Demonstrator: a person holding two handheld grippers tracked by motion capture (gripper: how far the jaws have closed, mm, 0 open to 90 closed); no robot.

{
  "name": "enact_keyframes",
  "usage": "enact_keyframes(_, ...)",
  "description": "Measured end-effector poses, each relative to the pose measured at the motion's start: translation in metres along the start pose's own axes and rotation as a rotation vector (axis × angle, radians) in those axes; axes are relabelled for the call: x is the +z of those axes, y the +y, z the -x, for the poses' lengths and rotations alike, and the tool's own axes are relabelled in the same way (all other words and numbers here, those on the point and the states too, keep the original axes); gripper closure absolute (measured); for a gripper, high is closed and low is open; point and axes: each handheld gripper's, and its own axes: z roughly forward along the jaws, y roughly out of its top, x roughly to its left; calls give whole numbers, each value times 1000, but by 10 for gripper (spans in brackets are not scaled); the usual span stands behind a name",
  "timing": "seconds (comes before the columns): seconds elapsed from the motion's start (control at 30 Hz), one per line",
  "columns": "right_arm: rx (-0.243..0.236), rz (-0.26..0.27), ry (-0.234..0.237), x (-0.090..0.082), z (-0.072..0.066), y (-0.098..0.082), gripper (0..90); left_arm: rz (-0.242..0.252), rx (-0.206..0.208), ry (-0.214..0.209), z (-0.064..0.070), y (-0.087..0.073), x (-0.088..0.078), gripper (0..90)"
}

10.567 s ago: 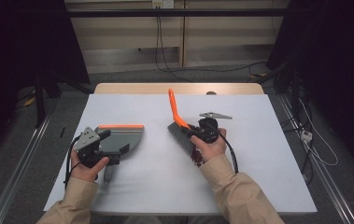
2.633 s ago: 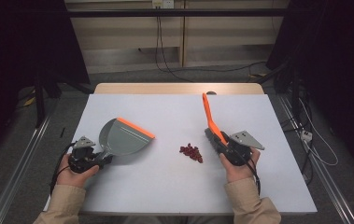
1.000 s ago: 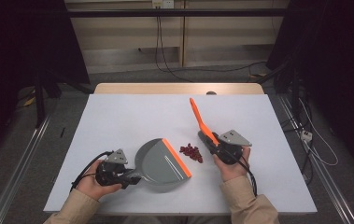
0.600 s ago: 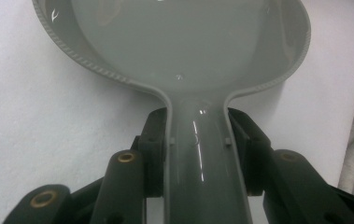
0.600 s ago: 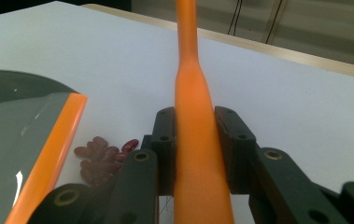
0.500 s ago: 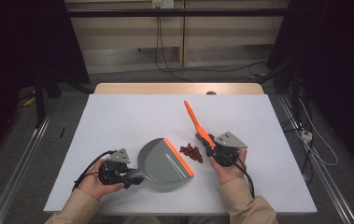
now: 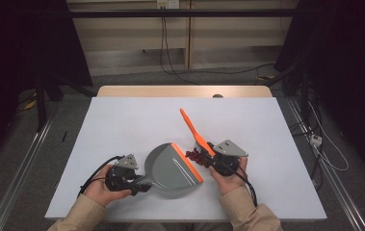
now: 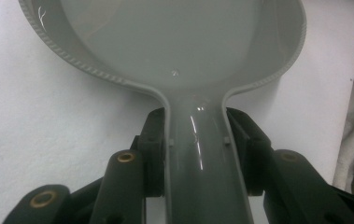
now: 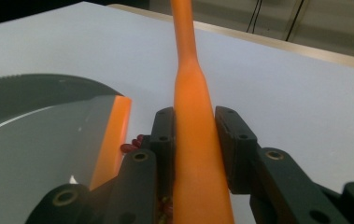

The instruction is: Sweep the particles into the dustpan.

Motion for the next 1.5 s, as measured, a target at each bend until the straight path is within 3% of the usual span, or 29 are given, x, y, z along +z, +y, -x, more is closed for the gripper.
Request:
enact_keyframes(0.1, 13, 1, 5, 1, -2, 0, 701, -5, -3, 8, 1, 1, 1, 621)
enact_keyframes(0.17, 13, 5, 1, 1, -4, -1, 699, -3, -1, -10, 0, 3, 2, 621)
enact_keyframes(0.5, 46, 5, 58, 1, -15, -2, 694, 6, -10, -16, 1, 6, 4, 621)
enact_keyframes(0.6, 43, -1, 57, 1, -15, 0, 695, 13, -12, -16, 1, 6, 4, 621)
enact_keyframes(0.67, 24, -1, 30, 0, -11, 1, 702, 9, -6, -5, 1, 6, 3, 621)
enact_keyframes(0.83, -19, -65, 19, -2, -7, 10, 703, 6, -10, -5, 1, 6, 3, 621)
enact_keyframes(0.9, -50, -122, 26, 0, -6, 16, 703, 1, 0, -5, 1, 6, 3, 621)
enact_keyframes(1.1, -63, -232, 22, 9, -2, 28, 649, 12, -8, -16, 0, 5, 4, 621)
enact_keyframes(1.17, -97, -257, 12, 11, -1, 30, 706, 5, 1, -15, -1, 5, 4, 621)
enact_keyframes(1.33, -93, -265, 19, 12, -4, 30, 713, 9, -5, -15, 0, 5, 4, 622)
enact_keyframes(1.5, -65, -216, 12, 13, -17, 23, 714, 2, 1, -12, -1, 5, 4, 622)
